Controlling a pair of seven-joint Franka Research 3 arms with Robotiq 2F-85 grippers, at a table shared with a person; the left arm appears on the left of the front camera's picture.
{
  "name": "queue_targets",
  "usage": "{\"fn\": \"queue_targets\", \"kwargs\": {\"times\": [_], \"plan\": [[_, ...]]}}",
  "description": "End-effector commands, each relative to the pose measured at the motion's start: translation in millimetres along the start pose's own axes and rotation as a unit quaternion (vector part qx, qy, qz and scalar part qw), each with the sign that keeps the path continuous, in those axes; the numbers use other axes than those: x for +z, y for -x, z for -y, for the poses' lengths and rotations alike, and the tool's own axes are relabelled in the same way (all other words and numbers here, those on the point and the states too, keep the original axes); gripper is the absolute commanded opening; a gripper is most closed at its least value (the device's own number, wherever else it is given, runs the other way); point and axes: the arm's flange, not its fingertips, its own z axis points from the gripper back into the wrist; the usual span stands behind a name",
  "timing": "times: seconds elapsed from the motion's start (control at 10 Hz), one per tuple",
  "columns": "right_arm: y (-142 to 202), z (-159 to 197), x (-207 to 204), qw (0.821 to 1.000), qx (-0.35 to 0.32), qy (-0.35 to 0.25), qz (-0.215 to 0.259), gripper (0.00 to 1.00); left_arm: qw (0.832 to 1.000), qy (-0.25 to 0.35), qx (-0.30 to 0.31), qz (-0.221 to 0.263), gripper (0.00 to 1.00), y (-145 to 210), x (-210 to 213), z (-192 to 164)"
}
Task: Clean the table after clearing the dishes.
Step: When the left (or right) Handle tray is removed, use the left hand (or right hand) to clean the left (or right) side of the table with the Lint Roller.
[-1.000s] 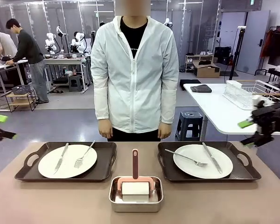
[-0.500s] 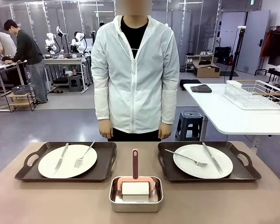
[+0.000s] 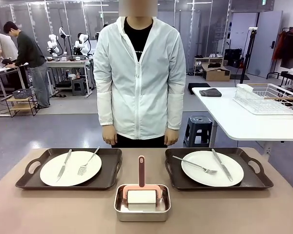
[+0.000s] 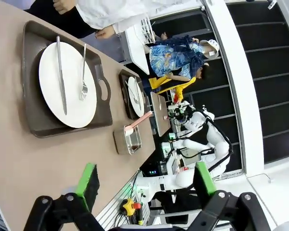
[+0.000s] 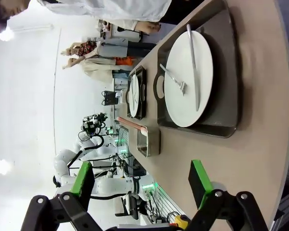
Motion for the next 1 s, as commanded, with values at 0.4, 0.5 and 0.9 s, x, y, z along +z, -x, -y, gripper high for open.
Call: {"fn": "queue_targets", "kwargs": {"times": [0.4,0.5,0.9], "plan": [[0.2,-5.0,-8.3,1.000,0.004,-0.002,-0.007,1.00,1.000,0.003,-0.002,-0.004,1.00,-0.1,-5.0,-1.7],[0.2,-5.0,-8.3,1.000,0.004,-0.002,-0.007,1.00,1.000,0.003,-0.002,-0.004,1.00,-0.1,-5.0,-1.7],[0.2,-5.0,-8.3,1.000,0.004,-0.002,-0.007,1.00,1.000,0.003,-0.002,-0.004,1.00,-0.1,-5.0,-1.7]]}}
